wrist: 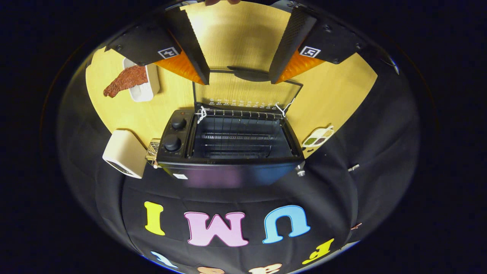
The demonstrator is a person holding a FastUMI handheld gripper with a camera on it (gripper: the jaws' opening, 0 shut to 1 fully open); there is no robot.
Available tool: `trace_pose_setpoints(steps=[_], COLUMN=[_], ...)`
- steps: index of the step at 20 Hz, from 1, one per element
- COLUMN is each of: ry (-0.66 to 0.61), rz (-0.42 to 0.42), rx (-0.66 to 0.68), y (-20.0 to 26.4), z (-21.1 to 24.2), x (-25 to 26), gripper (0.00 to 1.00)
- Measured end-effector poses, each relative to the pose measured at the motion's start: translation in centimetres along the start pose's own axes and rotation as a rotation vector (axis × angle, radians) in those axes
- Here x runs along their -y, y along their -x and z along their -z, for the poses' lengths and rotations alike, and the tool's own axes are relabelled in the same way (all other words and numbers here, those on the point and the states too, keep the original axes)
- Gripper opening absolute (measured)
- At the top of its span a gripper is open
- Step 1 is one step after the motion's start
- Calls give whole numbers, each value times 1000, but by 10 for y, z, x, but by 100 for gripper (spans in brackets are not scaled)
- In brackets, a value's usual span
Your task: Open the toaster oven, put the food inside, and close the toaster oven door.
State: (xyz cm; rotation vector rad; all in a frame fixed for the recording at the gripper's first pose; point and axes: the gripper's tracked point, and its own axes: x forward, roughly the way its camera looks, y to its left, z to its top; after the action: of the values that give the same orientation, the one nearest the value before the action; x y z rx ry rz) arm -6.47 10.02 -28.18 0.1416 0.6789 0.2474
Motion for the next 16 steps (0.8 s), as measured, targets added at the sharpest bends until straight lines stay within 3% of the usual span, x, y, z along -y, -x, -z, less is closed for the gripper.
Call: trace_pose_setpoints(steps=[9, 16], ry=[-2, -11], rz=[-64, -76], rx=[-56, -234], y=[54, 54], z=[-42, -34], x=[106, 225], gripper=[99, 99])
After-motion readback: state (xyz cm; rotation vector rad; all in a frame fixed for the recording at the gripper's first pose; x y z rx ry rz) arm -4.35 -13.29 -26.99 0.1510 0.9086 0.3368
